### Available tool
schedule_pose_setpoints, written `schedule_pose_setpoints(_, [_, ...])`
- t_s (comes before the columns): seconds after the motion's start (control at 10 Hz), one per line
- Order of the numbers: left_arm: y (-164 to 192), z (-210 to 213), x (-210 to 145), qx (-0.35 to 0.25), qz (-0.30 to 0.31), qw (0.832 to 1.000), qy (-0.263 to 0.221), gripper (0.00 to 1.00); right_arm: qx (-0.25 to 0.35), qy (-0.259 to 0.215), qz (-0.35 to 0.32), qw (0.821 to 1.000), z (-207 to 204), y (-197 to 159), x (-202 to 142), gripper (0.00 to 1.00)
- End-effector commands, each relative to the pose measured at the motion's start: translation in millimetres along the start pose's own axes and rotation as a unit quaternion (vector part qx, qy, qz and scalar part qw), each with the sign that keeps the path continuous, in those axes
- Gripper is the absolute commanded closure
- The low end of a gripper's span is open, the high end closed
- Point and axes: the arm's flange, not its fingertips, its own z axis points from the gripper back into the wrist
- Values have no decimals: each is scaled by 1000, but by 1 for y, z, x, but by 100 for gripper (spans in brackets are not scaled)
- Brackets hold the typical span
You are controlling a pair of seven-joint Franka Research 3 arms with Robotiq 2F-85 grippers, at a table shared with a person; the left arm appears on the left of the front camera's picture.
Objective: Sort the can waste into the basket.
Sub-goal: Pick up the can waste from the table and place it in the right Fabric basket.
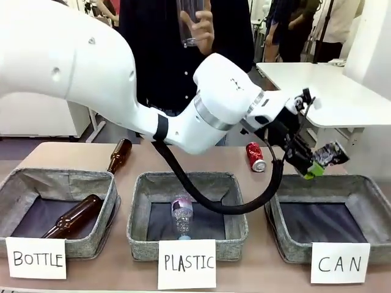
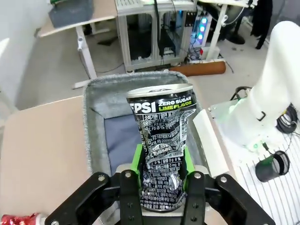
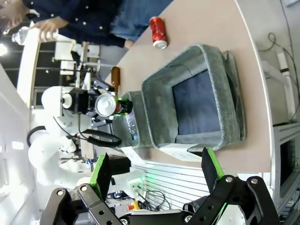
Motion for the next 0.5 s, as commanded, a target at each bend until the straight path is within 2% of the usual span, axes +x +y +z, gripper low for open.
schedule_pose_setpoints(0.0, [-4, -16, -14, -15, -9, 1000, 3, 65, -4, -3, -9, 1000, 1, 5, 0, 0])
schedule_pose_setpoints(0.1, [-4, -15, -15, -16, -11, 1000, -1, 65, -4, -3, -9, 1000, 1, 5, 0, 0])
schedule_pose_setpoints(0.2, [-4, -14, -16, -20, -19, 1000, 2, 21, -4, -3, -9, 1000, 1, 5, 0, 0])
schedule_pose_setpoints(0.3, [-3, -14, -15, -20, -17, 1000, 3, 8, -4, -3, -9, 1000, 1, 5, 0, 0])
schedule_pose_setpoints(0.4, [-3, -14, -16, -19, -13, 1000, 3, 0, -4, -3, -9, 1000, 1, 5, 0, 0])
